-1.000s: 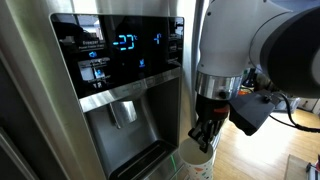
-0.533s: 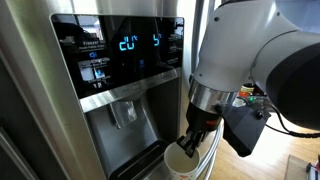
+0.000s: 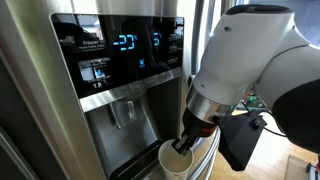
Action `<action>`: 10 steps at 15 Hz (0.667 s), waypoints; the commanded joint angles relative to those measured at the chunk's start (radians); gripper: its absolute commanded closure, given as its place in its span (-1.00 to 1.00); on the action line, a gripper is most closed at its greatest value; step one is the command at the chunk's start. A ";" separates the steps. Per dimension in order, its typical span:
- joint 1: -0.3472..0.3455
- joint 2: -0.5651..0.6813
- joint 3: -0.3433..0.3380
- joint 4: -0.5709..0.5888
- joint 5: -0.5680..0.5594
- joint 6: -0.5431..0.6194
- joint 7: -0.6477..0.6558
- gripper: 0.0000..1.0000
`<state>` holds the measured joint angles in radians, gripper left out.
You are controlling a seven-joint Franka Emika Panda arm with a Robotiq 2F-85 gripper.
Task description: Put the cup on the water dispenser
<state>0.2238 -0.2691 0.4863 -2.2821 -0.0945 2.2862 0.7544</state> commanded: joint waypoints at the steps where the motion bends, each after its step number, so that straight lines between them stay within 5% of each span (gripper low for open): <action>1: 0.000 -0.003 0.008 -0.027 -0.088 0.052 0.063 0.98; 10: -0.005 0.035 0.019 0.005 -0.226 0.113 0.124 0.98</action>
<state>0.2237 -0.2494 0.4982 -2.2795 -0.2646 2.3772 0.8269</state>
